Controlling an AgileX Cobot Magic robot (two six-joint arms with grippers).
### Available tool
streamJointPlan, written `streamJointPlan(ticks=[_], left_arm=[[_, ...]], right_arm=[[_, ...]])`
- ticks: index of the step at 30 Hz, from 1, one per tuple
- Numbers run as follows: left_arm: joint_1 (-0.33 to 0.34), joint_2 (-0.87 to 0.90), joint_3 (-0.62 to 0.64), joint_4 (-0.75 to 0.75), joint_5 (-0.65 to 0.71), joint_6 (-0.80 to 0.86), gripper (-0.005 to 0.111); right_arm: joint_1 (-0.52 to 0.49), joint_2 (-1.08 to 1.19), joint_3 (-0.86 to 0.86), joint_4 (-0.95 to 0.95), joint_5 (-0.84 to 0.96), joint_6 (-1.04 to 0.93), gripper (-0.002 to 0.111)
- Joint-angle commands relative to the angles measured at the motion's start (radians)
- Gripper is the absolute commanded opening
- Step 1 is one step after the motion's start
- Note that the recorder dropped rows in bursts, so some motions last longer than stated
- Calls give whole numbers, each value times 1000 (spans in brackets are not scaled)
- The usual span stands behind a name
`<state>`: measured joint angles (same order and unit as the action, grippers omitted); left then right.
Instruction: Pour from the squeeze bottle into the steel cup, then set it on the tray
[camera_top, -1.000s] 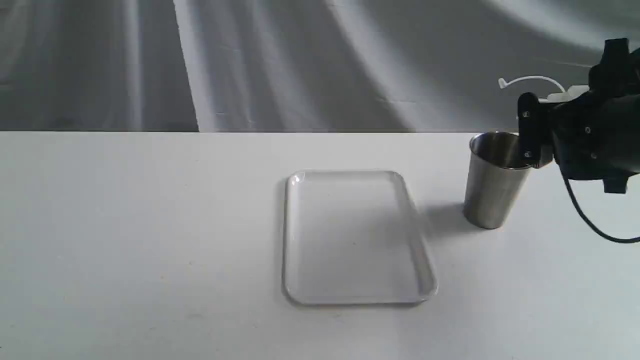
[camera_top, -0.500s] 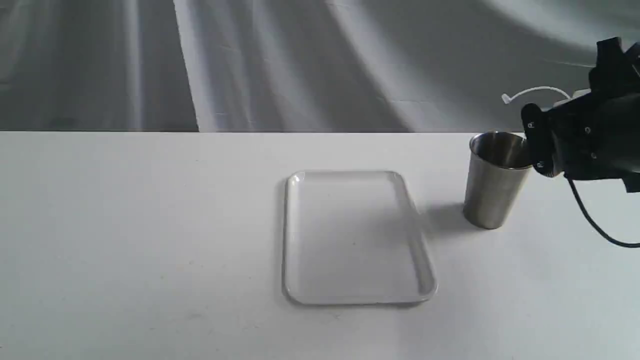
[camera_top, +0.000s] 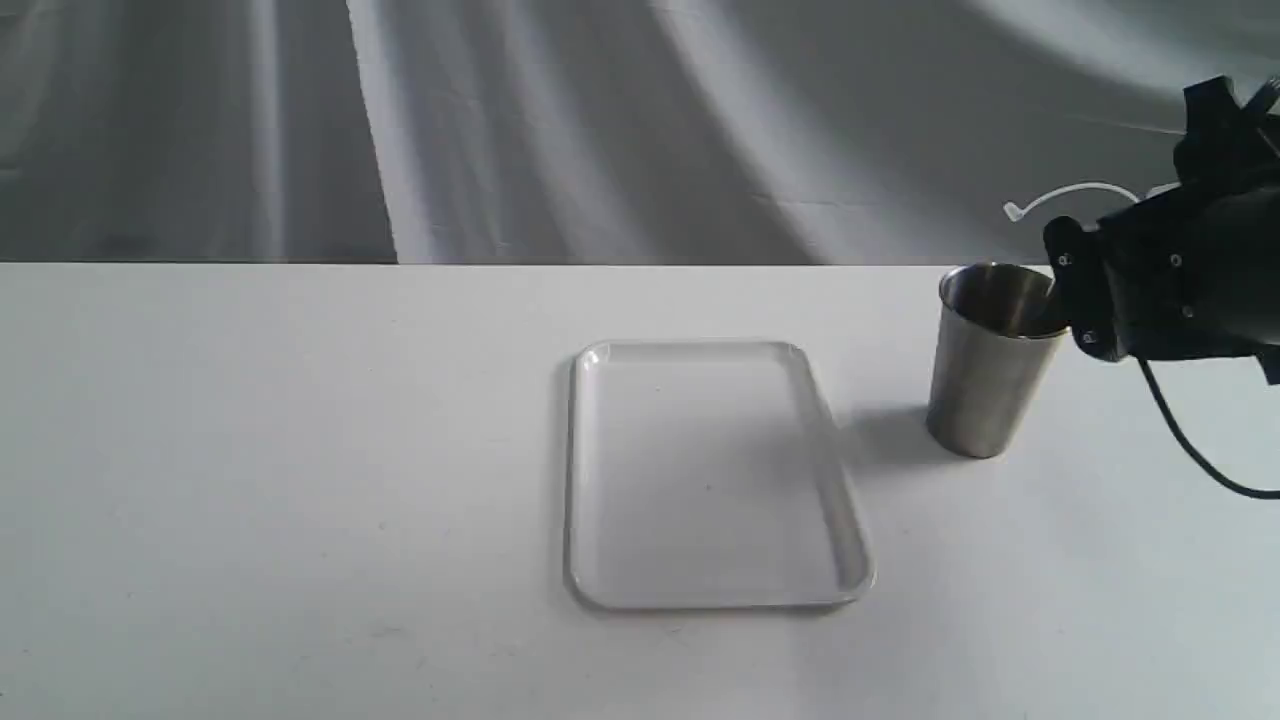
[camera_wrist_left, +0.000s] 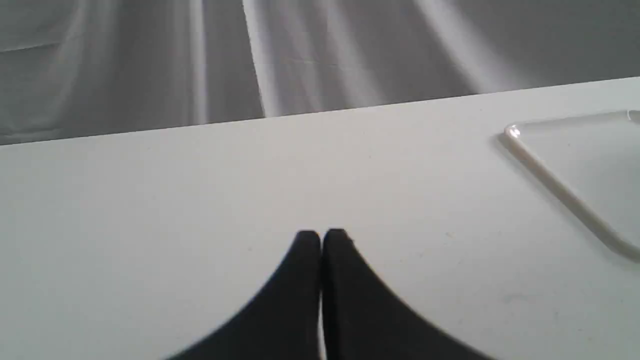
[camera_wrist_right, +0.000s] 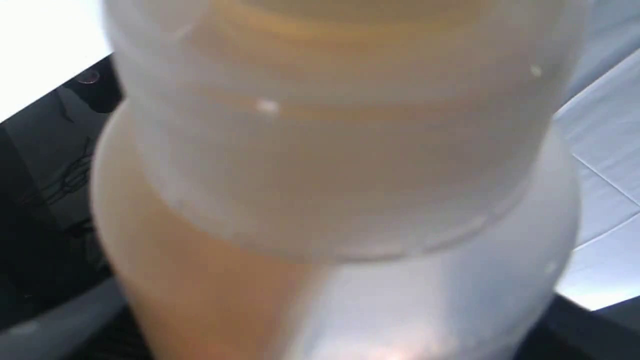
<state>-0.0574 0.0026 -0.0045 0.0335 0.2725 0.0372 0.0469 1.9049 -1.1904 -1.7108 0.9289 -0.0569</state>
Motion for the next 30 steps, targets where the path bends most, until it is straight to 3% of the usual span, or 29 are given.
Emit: streamJointPlan(ticks=[1, 30], left_arm=[[-6, -3, 4, -1, -7, -5, 0], [-6, -3, 4, -1, -7, -5, 0]], right_arm=[[2, -11, -10, -34, 28, -2, 17], [4, -11, -10, -34, 23, 49, 17]])
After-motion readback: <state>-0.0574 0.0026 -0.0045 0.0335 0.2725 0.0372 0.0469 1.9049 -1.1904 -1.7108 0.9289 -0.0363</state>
